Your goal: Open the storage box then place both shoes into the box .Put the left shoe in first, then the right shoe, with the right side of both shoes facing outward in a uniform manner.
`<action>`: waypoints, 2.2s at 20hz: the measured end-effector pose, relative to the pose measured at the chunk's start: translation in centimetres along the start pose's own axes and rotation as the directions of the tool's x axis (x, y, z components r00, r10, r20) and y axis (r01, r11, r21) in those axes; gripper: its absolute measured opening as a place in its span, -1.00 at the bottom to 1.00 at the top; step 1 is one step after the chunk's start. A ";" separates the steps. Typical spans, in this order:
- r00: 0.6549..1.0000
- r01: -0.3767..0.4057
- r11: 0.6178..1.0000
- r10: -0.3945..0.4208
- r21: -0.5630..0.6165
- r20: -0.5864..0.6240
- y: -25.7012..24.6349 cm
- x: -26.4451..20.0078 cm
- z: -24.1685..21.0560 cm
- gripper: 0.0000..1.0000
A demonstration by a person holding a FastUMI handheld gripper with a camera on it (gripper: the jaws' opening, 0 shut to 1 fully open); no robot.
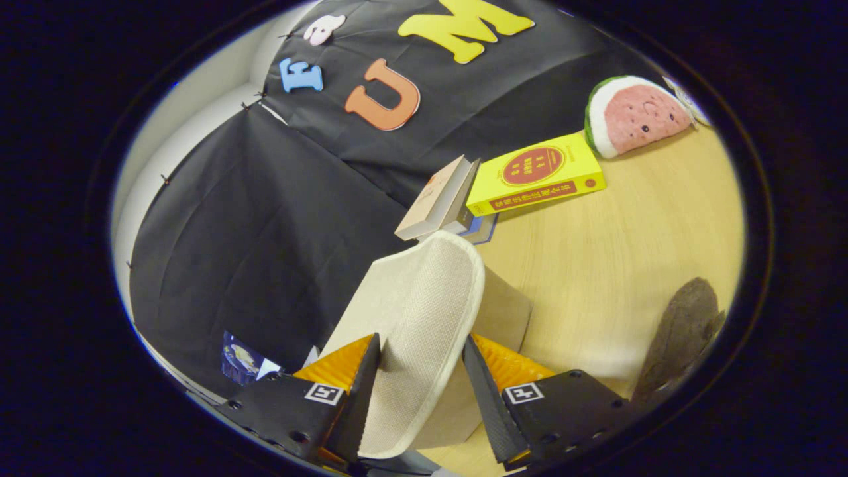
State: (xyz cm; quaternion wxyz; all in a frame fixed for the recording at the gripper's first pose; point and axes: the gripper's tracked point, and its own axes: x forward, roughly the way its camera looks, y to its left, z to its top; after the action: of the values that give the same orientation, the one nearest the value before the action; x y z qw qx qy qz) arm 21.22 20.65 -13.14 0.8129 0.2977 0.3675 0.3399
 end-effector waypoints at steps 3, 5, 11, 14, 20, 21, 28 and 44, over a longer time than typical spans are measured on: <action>0.999 0.036 0.999 -0.036 0.014 0.023 -0.1 -0.9 0.8 0.34; 0.998 0.064 0.997 -0.065 0.040 0.018 0.1 -1.1 0.7 0.11; 0.996 0.091 0.995 -0.091 0.043 -0.001 0.4 -1.8 0.3 -0.11; 0.999 0.033 0.999 -0.033 0.016 -0.015 2.7 -2.4 -0.1 -0.27; 0.994 0.108 0.993 -0.108 -0.038 0.020 1.4 -2.2 0.7 -0.17; 0.993 0.115 0.993 -0.115 -0.018 0.014 0.8 -2.0 0.7 -0.12; 0.996 -0.084 0.994 0.082 0.075 0.026 1.1 -1.6 1.3 0.68; 0.978 -0.165 0.959 0.190 0.230 -0.090 1.3 1.1 -0.7 0.49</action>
State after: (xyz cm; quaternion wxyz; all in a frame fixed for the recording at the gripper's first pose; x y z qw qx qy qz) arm 20.77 22.44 -13.02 0.7191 0.3986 0.4196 0.3846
